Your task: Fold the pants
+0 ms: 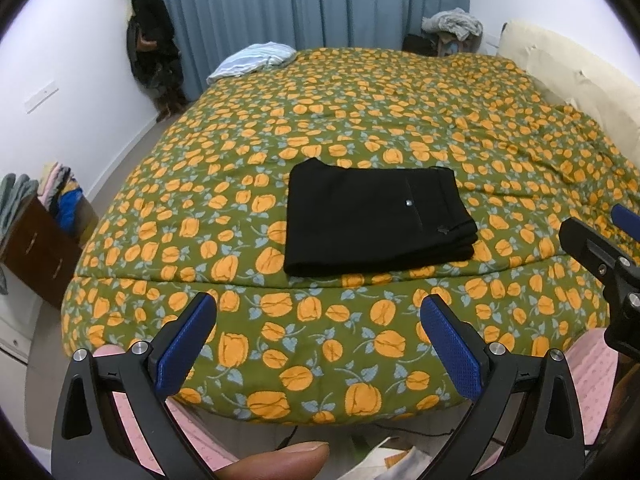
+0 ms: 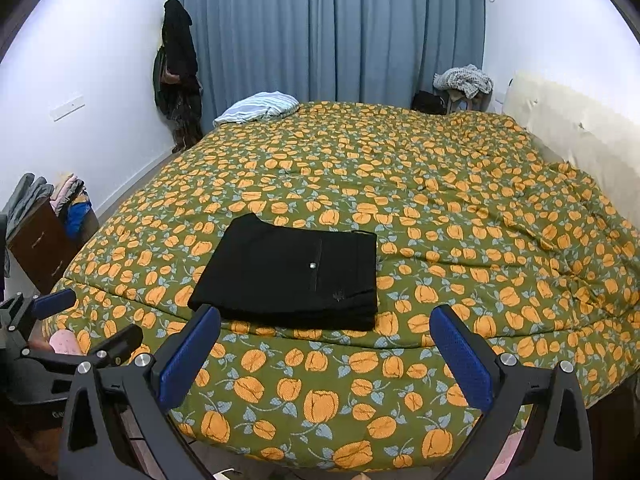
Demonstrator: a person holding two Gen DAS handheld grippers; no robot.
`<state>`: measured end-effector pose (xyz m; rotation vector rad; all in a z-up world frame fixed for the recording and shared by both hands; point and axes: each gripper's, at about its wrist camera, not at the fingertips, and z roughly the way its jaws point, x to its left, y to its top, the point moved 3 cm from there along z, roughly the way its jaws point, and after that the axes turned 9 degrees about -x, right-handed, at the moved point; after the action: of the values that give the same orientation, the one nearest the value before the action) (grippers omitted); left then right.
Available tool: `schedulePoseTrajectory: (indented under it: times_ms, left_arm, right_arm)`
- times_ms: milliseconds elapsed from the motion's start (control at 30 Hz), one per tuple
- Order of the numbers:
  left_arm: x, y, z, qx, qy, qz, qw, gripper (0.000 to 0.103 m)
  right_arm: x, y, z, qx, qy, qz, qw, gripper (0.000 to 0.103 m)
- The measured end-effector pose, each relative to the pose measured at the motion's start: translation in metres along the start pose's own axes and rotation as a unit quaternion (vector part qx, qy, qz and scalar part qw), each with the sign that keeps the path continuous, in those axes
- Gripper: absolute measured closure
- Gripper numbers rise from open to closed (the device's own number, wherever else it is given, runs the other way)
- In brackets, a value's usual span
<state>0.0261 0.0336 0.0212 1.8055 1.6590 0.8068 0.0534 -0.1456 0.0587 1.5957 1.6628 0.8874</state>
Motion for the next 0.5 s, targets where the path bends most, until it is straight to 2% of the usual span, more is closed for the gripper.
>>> schedulePoseTrajectory:
  times_ms: [500]
  left_arm:
    - [-0.0016,-0.0031,0.0037,0.008,0.0,0.005,1.0,0.001]
  right_arm:
    - [0.0022,-0.0071,0.0065,0.017,-0.002,-0.006,1.0,0.0]
